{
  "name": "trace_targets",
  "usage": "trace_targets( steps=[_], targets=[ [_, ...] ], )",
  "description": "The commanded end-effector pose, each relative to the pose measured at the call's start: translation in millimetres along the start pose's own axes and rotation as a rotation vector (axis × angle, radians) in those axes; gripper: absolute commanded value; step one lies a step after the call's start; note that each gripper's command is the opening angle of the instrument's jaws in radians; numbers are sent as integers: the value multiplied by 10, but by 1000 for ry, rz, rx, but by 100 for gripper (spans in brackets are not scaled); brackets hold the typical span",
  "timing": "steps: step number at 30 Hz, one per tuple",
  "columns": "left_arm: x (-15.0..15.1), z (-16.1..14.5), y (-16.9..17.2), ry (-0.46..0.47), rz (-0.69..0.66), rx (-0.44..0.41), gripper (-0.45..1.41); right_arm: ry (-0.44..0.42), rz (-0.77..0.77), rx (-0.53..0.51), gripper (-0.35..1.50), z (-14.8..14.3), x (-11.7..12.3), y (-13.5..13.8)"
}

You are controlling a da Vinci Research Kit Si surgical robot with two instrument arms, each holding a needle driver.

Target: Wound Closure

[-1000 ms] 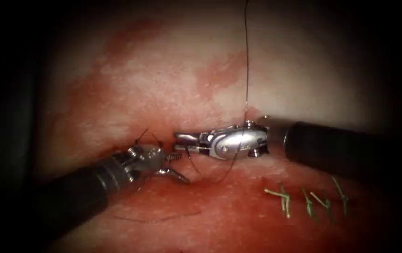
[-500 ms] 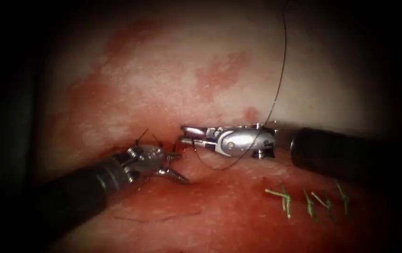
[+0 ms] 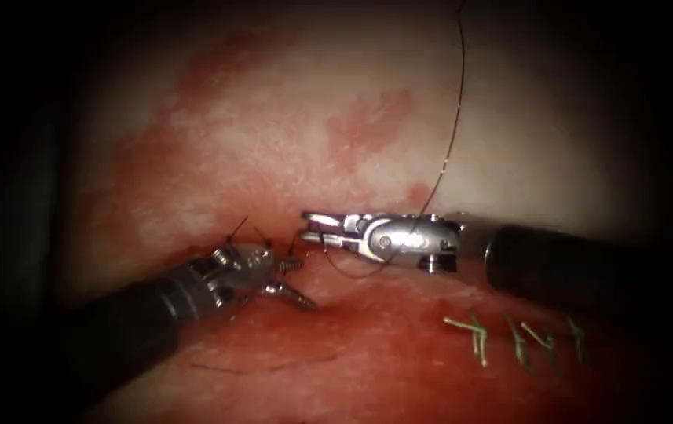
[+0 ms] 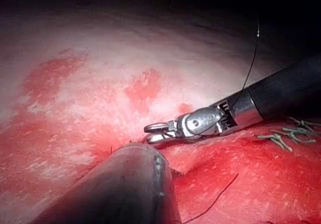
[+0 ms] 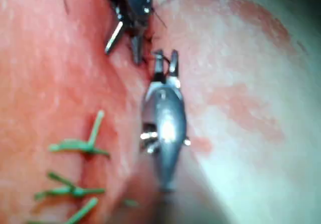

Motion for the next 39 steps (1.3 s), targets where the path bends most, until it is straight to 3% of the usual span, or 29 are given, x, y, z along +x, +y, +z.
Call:
trace_targets(
  steps=[1, 19, 27, 31, 39],
  targets=[
    [3, 6, -3, -2, 1, 0, 47, -8, 8, 7, -35, 10, -3, -1],
    [2, 5, -2, -5, 2, 0, 47, -86, 113, 98, -35, 13, -14, -19],
    [1, 5, -1, -14, 3, 1, 47, -71, 130, 57, -35, 10, -11, -12],
    [1, 8, 0, -16, 3, 3, 47, -32, 98, 7, -35, 8, 2, 4],
    [1, 14, 2, -20, 3, 12, 47, 92, -218, -152, -35, -8, 71, 55]
  ],
)
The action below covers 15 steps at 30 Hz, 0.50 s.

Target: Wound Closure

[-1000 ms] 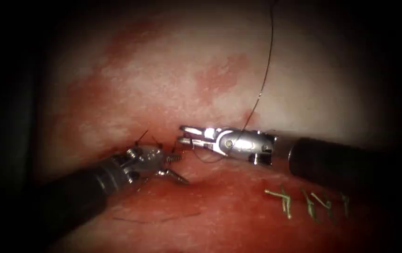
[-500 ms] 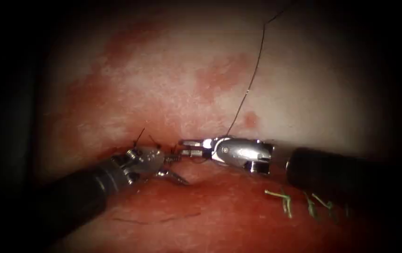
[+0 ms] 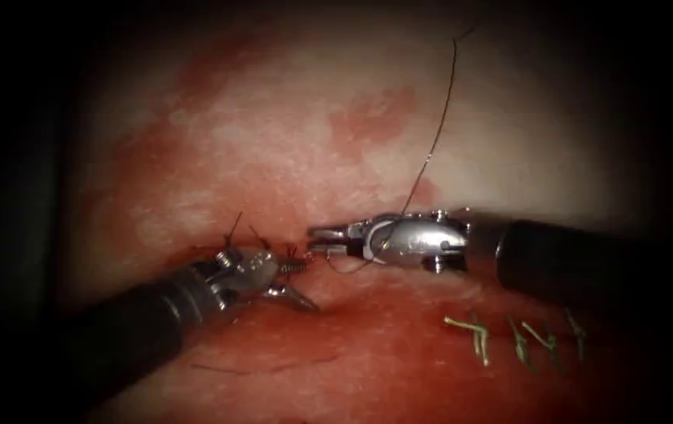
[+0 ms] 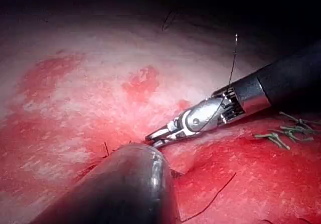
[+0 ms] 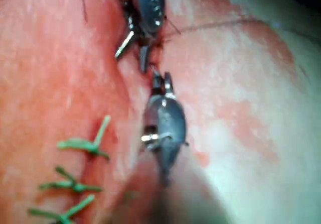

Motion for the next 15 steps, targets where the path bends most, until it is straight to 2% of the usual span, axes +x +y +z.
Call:
trace_targets(
  steps=[1, 4, 15],
  targets=[
    [3, 7, -3, 1, 1, 4, 47, 16, -29, -25, -35, 8, 5, 19],
    [3, 7, -3, 1, 1, 4, 47, 36, -48, -37, -35, 6, 7, 30],
    [3, 7, -2, 1, 1, 4, 49, 80, -49, -18, -35, 8, 15, 35]
  ],
)
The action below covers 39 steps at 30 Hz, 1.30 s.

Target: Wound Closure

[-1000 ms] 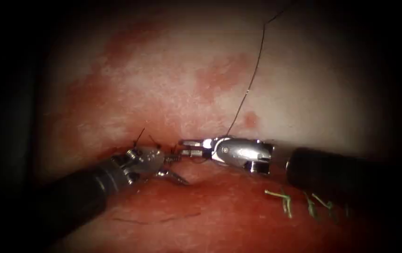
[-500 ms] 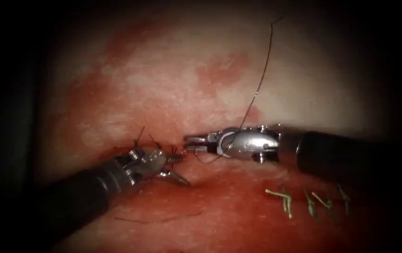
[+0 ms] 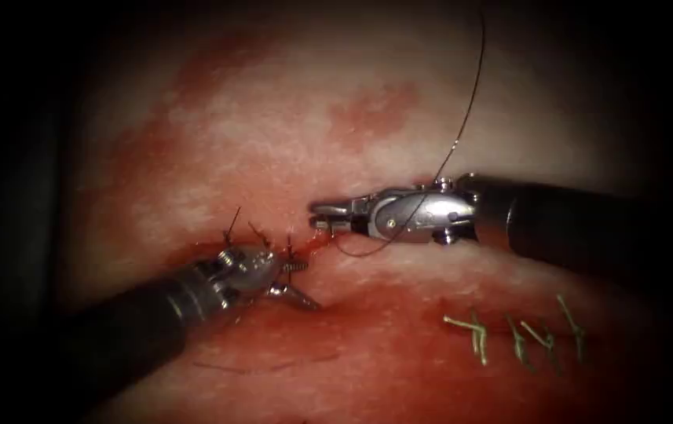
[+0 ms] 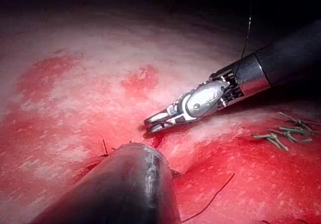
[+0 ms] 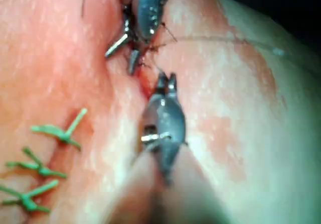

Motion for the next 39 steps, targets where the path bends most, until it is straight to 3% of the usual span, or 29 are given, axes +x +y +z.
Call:
trace_targets(
  steps=[1, 6, 12, 39],
  targets=[
    [3, 6, -2, -2, 1, -1, 49, 3, 3, 13, -35, 10, 0, 5],
    [5, 6, 1, -2, -1, -4, 52, 1, 18, 20, -35, 8, 10, 19],
    [7, 3, 5, -3, -3, -5, 52, 18, -9, 32, -35, 6, 20, 10],
    [9, 4, 12, -2, -6, -8, 54, 50, -59, -13, -35, 0, 35, 29]
  ],
)
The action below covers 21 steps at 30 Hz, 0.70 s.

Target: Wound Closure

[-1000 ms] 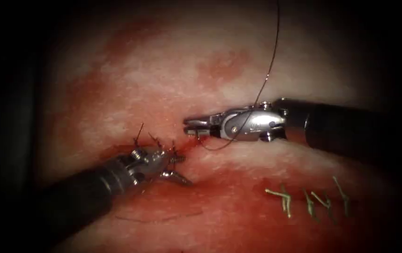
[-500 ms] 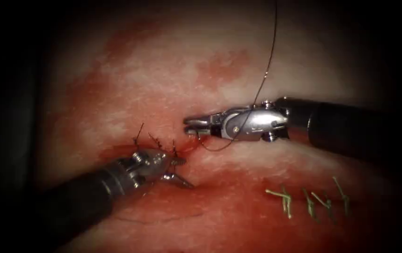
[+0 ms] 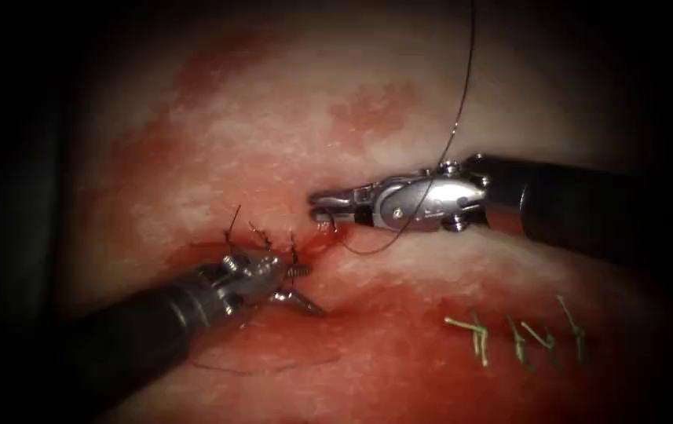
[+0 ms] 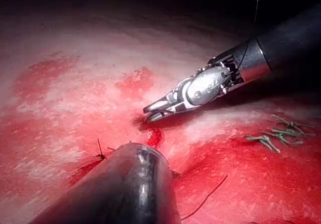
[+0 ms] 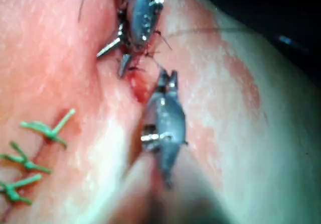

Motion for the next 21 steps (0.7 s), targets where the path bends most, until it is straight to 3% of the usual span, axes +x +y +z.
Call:
trace_targets(
  steps=[1, 10, 21],
  targets=[
    [3, 7, -3, 0, 1, 0, 54, 4, -8, -1, -35, 8, -1, 3],
    [3, 7, -3, 0, 1, -3, 54, 4, 4, 6, -35, 7, 1, 8],
    [3, 6, 0, -3, 1, -2, 54, -29, 278, 19, -35, 11, -4, 26]
  ],
)
